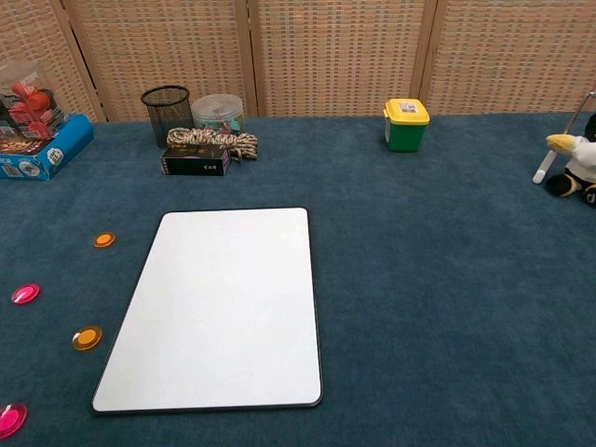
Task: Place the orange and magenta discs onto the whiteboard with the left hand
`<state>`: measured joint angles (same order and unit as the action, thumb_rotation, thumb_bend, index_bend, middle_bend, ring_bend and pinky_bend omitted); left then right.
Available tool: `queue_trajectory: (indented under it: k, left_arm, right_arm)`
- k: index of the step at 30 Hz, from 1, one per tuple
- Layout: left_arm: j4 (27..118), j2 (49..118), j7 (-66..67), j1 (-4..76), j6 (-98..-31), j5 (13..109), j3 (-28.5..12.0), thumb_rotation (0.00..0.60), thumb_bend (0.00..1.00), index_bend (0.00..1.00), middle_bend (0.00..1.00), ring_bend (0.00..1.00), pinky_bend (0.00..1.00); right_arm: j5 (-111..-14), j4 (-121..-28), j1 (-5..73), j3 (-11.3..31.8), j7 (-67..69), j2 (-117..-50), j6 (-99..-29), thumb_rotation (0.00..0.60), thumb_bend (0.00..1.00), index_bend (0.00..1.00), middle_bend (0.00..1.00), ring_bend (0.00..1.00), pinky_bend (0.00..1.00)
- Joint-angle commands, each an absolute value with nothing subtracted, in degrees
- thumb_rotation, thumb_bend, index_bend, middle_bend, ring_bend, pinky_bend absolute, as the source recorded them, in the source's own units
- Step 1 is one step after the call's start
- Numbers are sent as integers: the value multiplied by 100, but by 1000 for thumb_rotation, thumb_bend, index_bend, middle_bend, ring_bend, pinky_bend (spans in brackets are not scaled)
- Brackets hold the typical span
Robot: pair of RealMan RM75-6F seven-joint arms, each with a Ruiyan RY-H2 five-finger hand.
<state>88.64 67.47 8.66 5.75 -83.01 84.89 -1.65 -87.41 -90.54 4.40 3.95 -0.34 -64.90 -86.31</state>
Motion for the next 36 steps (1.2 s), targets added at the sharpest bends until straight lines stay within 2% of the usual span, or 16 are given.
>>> queue_trajectory:
  k: [1,7,10,15,18,20,23,29,36]
  left_arm:
    - [8885,6738,866,586,-8241,8420,-172,600,0,0,0,0,0]
    - [8864,6691,653,689,-8113,8466,-190,600,0,0,0,0,0]
    - [8707,6742,321,882,-7982,8485,-335,600,0,0,0,0,0]
    - [8112,7025,-227,1491,-7333,8416,-636,600,3,0,0,0,0]
    - [7769,7204,-570,1887,-6842,8423,-716,600,62,60,0,0,0]
    - [7551,7348,-678,2114,-6574,8431,-744,600,152,173,0,0,0]
    - [7243,7601,-669,2475,-6061,8313,-787,600,243,282,0,0,0]
    - [6889,7995,-618,2997,-5146,7847,-887,600,313,334,0,0,0]
    - [6403,8405,-443,3326,-4660,7507,-914,600,364,335,0,0,0]
  right_arm:
    - [-8741,-9054,437,396,-29,-6490,-8636,600,0,0,0,0,0]
    - [-8746,-9064,435,397,-34,-6507,-8647,600,0,0,0,0,0]
    - [-8718,-9068,445,406,-77,-6519,-8625,600,0,0,0,0,0]
    - [-8670,-9071,460,421,-64,-6516,-8579,600,0,0,0,0,0]
    - [-8641,-9082,471,426,-35,-6511,-8543,600,0,0,0,0,0]
    - [-8634,-9083,477,427,-57,-6510,-8529,600,0,0,0,0,0]
    - [-8597,-9105,484,430,-33,-6496,-8491,600,0,0,0,0,0]
    - [-8531,-9113,497,432,4,-6458,-8414,600,0,0,0,0,0]
    - [-8432,-9096,510,442,141,-6407,-8310,600,0,0,0,0,0]
